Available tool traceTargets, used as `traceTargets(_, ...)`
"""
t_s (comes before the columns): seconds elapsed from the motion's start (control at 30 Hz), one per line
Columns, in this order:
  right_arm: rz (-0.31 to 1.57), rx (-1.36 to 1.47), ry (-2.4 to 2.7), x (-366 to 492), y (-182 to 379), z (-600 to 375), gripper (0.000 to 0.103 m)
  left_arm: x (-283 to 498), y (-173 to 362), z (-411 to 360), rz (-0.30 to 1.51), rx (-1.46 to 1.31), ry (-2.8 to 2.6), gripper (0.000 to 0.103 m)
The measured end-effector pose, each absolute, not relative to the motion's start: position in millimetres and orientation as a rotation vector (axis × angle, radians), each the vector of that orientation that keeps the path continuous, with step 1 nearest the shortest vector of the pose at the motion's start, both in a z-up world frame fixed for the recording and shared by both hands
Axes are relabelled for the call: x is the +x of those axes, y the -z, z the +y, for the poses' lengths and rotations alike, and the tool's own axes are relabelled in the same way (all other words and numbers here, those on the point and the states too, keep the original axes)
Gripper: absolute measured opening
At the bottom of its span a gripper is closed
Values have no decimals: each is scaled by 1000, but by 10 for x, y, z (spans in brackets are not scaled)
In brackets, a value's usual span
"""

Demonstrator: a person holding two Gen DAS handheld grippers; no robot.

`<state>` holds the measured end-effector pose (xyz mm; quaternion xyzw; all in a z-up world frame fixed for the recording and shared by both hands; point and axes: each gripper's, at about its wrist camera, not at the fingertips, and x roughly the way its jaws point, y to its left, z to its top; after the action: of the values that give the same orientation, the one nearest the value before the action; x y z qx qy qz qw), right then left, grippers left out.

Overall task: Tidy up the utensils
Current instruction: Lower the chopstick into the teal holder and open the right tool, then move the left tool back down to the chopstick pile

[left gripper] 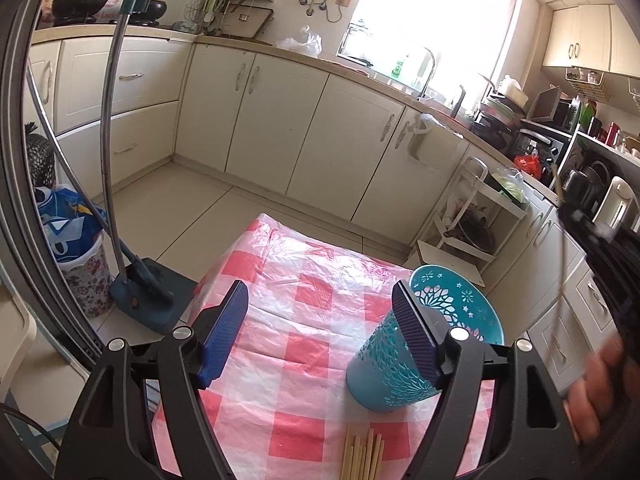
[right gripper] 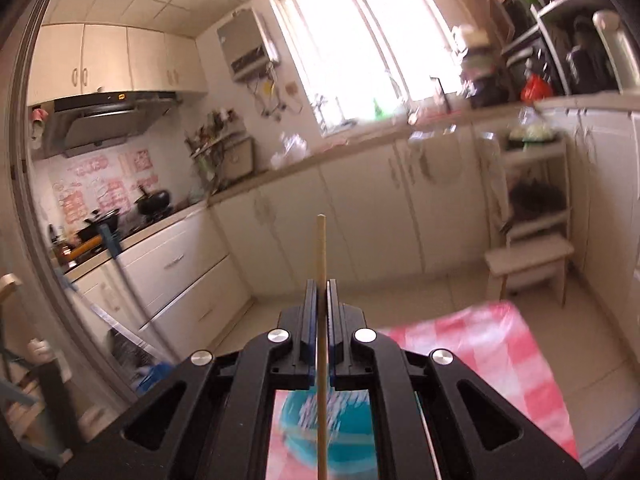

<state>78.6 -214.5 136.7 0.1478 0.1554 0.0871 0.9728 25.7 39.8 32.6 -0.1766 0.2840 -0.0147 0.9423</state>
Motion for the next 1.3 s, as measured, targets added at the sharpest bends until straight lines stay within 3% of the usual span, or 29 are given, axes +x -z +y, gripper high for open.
traceTargets(0.33, 388, 231, -85, 1176, -879, -2069, 6, 283, -316, 474, 590, -383, 32, 73)
traceTargets(0.4, 416, 223, -99, 1080, -817, -2066, 17, 275, -313, 466, 591, -379, 30, 73)
traceTargets(0.63, 447, 253, -117, 306, -722, -2185, 24, 247, -289, 524, 599, -383, 20, 74)
traceTargets(0.93, 875, 205, -137, -271, 366, -1969, 18, 189, -236, 572, 627, -362, 8, 76)
traceTargets(1.3, 944, 129, -126, -208, 724, -1662, 18, 233, -9, 581, 744, -268, 18, 78)
